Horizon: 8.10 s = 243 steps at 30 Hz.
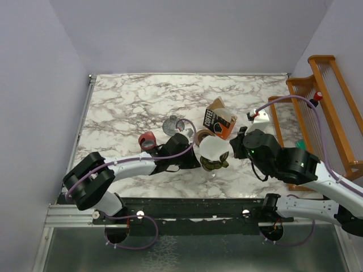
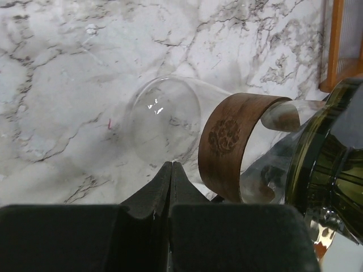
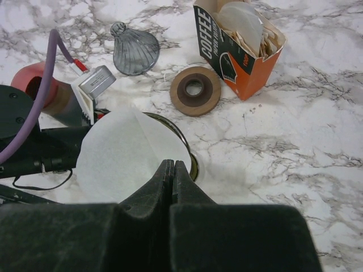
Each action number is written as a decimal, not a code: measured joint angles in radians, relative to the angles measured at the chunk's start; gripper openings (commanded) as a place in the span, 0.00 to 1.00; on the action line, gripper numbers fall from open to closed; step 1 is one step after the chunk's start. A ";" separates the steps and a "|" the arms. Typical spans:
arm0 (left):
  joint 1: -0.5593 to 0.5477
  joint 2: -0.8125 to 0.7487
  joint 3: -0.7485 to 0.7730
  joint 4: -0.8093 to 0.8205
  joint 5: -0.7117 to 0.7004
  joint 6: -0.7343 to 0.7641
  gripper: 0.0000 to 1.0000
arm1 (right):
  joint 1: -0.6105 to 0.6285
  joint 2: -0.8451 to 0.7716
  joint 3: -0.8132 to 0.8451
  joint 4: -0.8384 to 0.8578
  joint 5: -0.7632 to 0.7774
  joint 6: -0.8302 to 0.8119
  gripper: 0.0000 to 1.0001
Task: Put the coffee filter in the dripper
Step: Move the coffee server to the center of the board, then pick up the coffee server from the center of the board, then place the coffee server at the center of the board.
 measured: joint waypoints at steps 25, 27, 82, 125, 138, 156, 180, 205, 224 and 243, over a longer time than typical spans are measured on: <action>-0.080 0.385 0.389 0.083 0.031 0.016 0.00 | 0.000 -0.071 0.035 -0.072 0.024 0.005 0.01; -0.091 0.414 0.422 0.087 0.035 0.016 0.00 | 0.000 -0.082 0.047 -0.082 0.029 0.008 0.02; 0.225 -0.283 0.525 -0.692 -0.427 0.591 0.61 | -0.006 0.381 0.246 0.029 -0.018 -0.185 0.47; 0.518 -0.242 0.259 -0.765 -0.331 0.600 0.14 | -0.082 0.518 0.194 0.098 -0.163 -0.225 0.48; 0.519 -0.227 0.257 -0.748 -0.292 0.594 0.00 | -0.082 0.474 0.175 0.101 -0.166 -0.224 0.48; 0.278 -0.290 0.259 -0.761 -0.214 0.501 0.00 | -0.086 0.444 0.163 0.101 -0.165 -0.218 0.48; -0.118 -0.159 0.345 -0.766 -0.326 0.366 0.00 | -0.086 0.370 0.163 0.079 -0.154 -0.190 0.48; -0.169 -0.037 0.402 -0.730 -0.429 0.365 0.11 | -0.093 0.298 0.097 0.055 -0.131 -0.154 0.48; -0.162 -0.057 0.454 -0.719 -0.452 0.433 0.54 | -0.093 0.298 0.096 0.058 -0.127 -0.154 0.48; 0.197 -0.345 0.326 -0.559 -0.462 0.578 0.57 | -0.292 0.564 0.090 0.210 -0.307 -0.209 0.46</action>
